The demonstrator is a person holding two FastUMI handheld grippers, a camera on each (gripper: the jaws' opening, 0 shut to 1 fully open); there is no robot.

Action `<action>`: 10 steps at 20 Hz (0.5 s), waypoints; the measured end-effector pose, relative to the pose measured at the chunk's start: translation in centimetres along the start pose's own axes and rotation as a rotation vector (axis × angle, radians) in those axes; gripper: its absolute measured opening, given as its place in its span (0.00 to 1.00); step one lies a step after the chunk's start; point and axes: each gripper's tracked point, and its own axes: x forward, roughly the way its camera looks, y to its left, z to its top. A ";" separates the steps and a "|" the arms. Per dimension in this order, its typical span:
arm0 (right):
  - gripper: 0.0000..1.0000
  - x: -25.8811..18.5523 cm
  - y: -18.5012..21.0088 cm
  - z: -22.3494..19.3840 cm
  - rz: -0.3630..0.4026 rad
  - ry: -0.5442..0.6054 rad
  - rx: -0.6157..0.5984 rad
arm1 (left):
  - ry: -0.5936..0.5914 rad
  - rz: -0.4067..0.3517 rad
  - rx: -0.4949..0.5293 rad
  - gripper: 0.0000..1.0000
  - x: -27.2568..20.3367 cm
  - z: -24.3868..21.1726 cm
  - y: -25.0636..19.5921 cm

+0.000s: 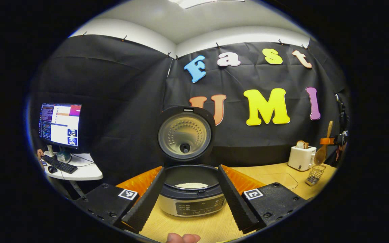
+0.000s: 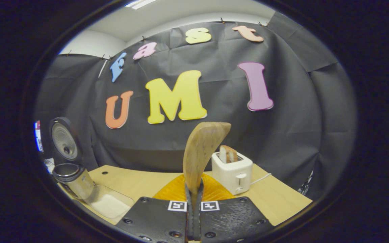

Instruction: Close the left gripper, press the button to open the rice cooker; take a wooden spoon from the chopstick holder with the right hand, scoop a spoonful of rice and pour it into the rice cooker, then put the wooden spoon back into the chopstick holder.

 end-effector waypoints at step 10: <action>0.00 3.1 21.7 -7.0 0.276 0.198 -0.072 | -0.002 0.041 0.110 0.98 -1.7 0.5 5.3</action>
